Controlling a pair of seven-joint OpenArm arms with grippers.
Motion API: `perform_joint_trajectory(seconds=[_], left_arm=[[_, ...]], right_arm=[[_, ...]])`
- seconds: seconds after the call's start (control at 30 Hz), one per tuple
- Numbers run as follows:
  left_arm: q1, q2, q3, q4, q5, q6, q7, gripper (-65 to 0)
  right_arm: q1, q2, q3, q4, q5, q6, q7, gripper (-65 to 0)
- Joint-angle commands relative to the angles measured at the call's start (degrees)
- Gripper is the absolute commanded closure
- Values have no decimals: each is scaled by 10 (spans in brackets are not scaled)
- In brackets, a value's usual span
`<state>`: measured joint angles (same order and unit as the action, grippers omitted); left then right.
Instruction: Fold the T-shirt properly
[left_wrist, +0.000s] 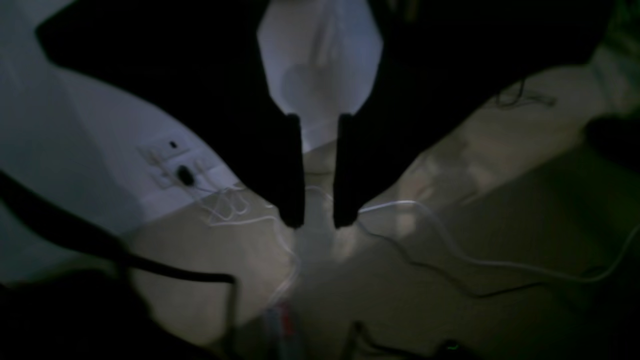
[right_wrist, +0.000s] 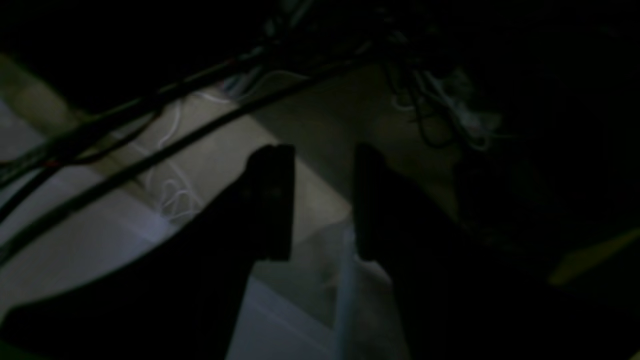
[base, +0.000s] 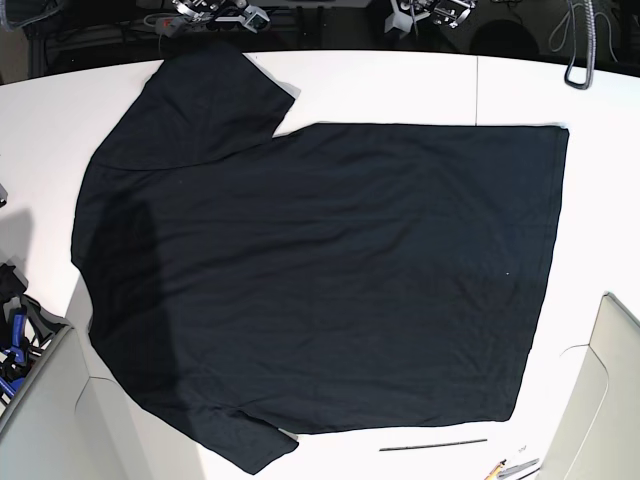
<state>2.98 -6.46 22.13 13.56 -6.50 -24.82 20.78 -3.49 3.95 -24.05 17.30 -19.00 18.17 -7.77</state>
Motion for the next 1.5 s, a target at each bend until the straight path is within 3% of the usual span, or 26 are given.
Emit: perform_joint_trajectory(seconds=[0.0,0.13,0.47,0.67,0.83,0.93,1.0,1.1,1.23,1.33,1.47], left_arm=[[1,-1,1,2,0,-19,4,-138],[1,-1,1,2,0,-61,5,-138],[22,-6,1,19,-1,-61,7,-138],[71,-34,-9,90,-2,-61,0,-138],[127,-60,-34,151,-16,-61,0,-138],[158,-74,-51,177,-17,-61,1,-138],[181,-83,-67,195,-26,-63,3,-138],[215,-93,-94,228,-43,-92,4,-138],[259,-99,-130,280,-67,-93,24,-138],[293,-99,-157,320,-67,-93,40,-138],[342,-103,-187,373,-67,-93,52,-138]], right_arm=[[-1,2,-1,3,10,4,1,-202],[-1,2,-1,3,36,3,0,-202],[-8,2,-1,3,35,3,0,-202],[-45,13,-1,32,36,3,0,-202],[-97,39,-1,91,36,7,0,-202],[-127,58,-1,134,36,38,0,-202],[-151,73,-1,166,37,46,0,-202],[-188,98,-1,217,36,49,0,-202],[-234,134,-1,290,47,80,0,-202],[-273,158,-1,350,80,82,-2,-202],[-327,181,-1,437,81,82,-24,-202]])
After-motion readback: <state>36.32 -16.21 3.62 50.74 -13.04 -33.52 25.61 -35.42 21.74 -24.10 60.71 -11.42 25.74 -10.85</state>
